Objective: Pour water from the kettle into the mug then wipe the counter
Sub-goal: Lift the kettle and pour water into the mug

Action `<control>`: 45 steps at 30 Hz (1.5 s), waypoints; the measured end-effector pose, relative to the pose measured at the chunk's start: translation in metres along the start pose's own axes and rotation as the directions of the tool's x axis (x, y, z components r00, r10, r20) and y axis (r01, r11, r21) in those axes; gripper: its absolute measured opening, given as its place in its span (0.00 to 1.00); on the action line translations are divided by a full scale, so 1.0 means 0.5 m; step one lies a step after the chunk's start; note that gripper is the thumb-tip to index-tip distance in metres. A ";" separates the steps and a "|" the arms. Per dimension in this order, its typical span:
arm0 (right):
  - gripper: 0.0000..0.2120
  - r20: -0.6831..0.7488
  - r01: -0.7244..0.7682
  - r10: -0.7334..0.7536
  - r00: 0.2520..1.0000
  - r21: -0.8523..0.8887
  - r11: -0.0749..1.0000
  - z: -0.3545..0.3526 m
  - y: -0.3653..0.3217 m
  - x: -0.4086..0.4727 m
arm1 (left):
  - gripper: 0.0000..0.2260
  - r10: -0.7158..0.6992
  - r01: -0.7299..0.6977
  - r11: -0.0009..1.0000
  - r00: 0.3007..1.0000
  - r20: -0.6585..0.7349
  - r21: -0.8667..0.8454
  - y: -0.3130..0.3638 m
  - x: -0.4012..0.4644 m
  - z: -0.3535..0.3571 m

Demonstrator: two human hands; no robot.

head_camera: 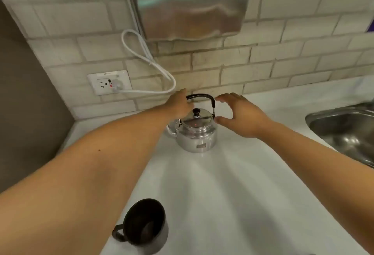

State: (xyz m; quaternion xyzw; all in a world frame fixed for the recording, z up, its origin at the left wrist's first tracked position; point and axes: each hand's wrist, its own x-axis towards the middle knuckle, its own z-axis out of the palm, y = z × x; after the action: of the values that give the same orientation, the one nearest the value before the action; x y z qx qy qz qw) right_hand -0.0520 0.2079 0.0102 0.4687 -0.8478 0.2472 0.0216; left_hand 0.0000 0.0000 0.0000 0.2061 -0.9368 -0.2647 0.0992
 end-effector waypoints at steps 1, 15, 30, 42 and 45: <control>0.28 -0.004 -0.005 0.005 1.000 0.008 1.000 0.006 0.004 0.018 | 0.20 -0.022 0.021 0.999 0.999 0.036 0.026 -0.004 0.009 0.002; 0.04 0.186 -0.011 -0.004 0.983 0.083 0.996 0.083 0.013 0.201 | 0.08 0.126 -0.126 0.992 0.992 -0.030 -0.006 -0.026 0.009 -0.002; 0.25 -0.057 -0.097 0.110 0.992 0.185 0.978 -0.041 -0.126 0.083 | 0.16 0.036 -0.132 0.918 0.967 -0.253 -0.373 0.018 -0.288 -0.165; 0.23 -0.182 -0.080 0.068 0.981 -0.059 0.995 -0.064 -0.191 -0.053 | 0.17 -0.577 0.212 0.676 0.748 -0.328 -0.706 -0.200 -0.602 0.077; 0.23 -0.145 -0.078 0.061 0.988 -0.112 0.991 -0.053 -0.206 -0.083 | 0.22 -0.614 0.294 0.652 0.745 -0.261 -0.699 -0.191 -0.604 0.108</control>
State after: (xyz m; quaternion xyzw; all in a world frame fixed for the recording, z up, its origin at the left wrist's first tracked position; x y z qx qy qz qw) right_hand 0.0490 0.2072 0.0634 0.4181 -0.8730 0.2303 0.1004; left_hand 0.2862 0.0828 -0.1199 0.4559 -0.6556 -0.5125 0.3156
